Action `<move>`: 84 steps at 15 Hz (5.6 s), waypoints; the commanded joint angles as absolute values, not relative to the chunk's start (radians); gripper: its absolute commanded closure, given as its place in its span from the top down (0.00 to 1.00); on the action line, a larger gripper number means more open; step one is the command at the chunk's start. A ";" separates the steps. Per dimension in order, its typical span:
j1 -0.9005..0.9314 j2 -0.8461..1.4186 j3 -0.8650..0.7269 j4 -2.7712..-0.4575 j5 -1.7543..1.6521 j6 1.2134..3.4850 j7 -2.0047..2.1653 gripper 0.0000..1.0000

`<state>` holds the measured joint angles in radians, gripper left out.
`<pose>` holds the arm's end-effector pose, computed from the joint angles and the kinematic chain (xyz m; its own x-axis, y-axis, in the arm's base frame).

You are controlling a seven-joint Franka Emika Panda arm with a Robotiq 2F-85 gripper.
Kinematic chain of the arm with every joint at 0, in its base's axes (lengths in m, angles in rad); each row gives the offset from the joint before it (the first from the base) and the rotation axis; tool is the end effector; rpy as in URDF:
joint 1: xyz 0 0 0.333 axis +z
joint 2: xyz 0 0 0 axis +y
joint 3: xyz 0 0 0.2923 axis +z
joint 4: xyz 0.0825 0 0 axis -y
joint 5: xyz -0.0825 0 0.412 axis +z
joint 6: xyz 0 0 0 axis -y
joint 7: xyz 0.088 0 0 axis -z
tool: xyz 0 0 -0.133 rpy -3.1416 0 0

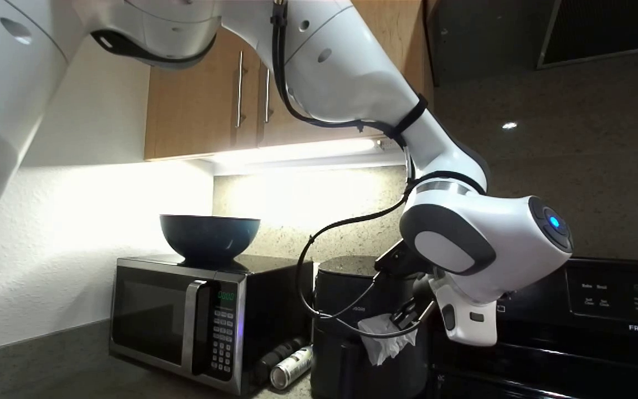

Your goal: Use the white napkin from the counter to wipe the air fryer.

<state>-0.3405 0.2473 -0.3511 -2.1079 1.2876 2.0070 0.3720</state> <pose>0.4985 -0.3098 0.2530 0.0002 -0.6978 -0.7163 -0.7847 0.4439 -0.4327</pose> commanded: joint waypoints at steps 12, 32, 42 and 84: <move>-0.402 0.121 -0.385 -2.172 1.558 1.802 0.211 0.00; -0.371 0.224 -0.359 -2.136 1.390 1.942 0.395 0.00; -0.403 0.155 -0.396 -2.144 1.408 1.764 0.401 0.00; -0.375 0.057 -0.381 -2.213 1.526 1.911 0.307 0.00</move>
<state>-0.3572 0.1387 -0.3729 -2.1564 1.5606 1.9819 0.2718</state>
